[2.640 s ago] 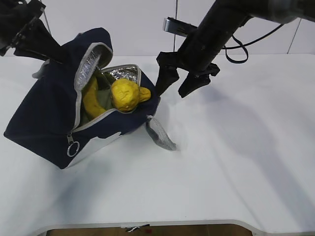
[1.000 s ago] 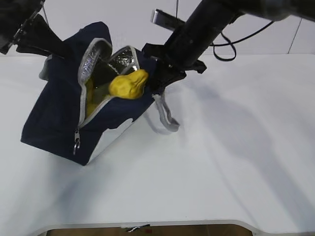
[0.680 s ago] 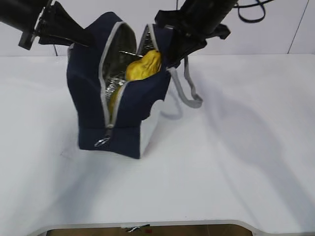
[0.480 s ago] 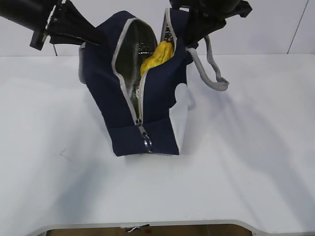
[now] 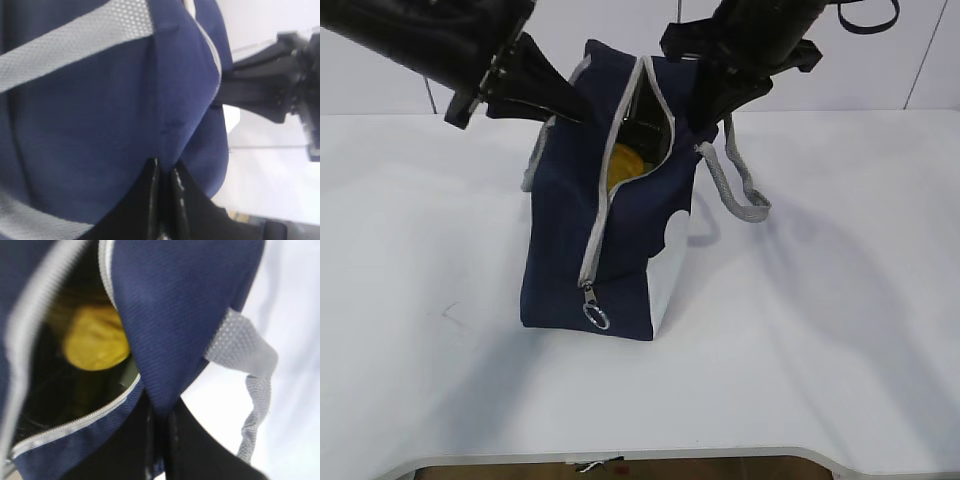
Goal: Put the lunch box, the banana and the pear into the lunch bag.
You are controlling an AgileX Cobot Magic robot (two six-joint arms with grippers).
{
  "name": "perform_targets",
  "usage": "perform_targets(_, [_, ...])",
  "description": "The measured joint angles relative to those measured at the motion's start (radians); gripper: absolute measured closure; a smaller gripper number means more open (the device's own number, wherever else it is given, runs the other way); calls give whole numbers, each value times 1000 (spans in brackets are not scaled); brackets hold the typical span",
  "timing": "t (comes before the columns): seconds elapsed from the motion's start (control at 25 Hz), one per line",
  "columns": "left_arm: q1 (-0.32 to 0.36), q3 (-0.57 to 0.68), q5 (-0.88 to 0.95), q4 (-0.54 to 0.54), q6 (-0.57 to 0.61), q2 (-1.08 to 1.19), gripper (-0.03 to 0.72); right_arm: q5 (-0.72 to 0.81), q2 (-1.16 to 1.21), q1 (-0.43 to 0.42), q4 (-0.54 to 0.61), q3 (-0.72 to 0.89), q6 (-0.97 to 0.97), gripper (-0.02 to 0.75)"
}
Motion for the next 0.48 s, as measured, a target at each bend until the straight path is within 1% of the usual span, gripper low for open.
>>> perform_targets(0.12, [-16, 0, -9, 0, 0, 24, 682, 0, 4, 0, 16, 0, -1, 718])
perform_targets(0.28, [-18, 0, -15, 0, 0, 24, 682, 0, 4, 0, 36, 0, -2, 718])
perform_targets(0.48, [-18, 0, -19, 0, 0, 24, 682, -2, 4, 0, 123, 0, -2, 715])
